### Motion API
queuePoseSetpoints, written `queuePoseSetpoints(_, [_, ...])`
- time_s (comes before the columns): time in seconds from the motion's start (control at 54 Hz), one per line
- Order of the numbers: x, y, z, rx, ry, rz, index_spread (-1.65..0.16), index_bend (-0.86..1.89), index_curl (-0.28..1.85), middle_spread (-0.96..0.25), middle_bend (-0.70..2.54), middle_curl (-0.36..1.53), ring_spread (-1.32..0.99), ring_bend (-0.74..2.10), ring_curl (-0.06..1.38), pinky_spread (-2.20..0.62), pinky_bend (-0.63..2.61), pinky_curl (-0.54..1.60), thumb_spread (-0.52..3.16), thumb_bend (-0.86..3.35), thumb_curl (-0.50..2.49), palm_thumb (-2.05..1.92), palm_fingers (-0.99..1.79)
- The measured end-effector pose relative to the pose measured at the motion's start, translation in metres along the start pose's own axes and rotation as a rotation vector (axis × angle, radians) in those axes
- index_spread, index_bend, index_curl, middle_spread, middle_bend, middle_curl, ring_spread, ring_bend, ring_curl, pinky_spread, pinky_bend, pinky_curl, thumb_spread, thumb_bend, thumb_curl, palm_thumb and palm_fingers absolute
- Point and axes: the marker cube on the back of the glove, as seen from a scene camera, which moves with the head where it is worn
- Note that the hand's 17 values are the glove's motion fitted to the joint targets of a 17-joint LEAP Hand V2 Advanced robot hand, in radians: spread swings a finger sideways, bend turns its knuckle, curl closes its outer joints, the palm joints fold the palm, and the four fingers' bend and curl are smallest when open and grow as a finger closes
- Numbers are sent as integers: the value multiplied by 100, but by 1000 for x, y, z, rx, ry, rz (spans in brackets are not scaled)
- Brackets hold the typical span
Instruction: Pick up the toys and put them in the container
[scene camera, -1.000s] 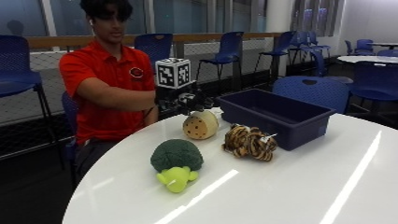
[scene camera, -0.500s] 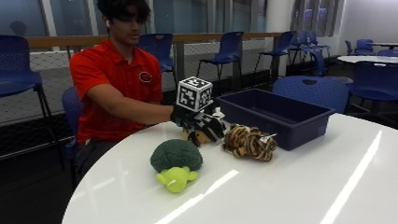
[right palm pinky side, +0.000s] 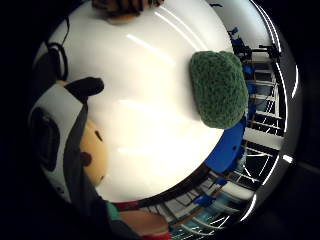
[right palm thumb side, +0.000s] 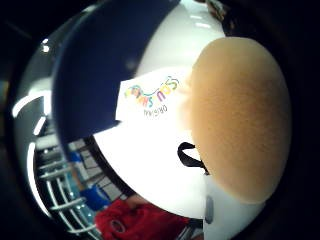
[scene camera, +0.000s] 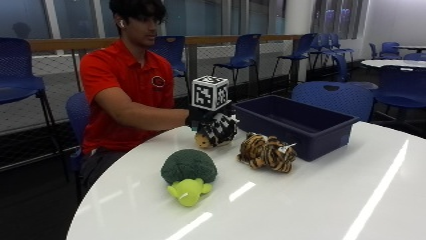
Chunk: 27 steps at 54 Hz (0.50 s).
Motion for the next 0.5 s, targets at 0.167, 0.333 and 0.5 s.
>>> queuePoseSetpoints(0.167, [14, -14, -37, 20, -82, 24, -38, 19, 32, -40, 63, 51, -48, 99, 48, -43, 92, 37, 84, 18, 54, 61, 113])
queuePoseSetpoints(0.333, [-3, -46, -114, 78, -71, 23, -39, 28, 39, -42, 70, 58, -48, 102, 51, -45, 90, 38, 71, 14, 62, 62, 115])
queuePoseSetpoints(0.5, [-67, -77, -177, 174, 14, -108, -40, 33, 46, -43, 73, 64, -48, 104, 53, -45, 92, 40, 64, 11, 69, 62, 111])
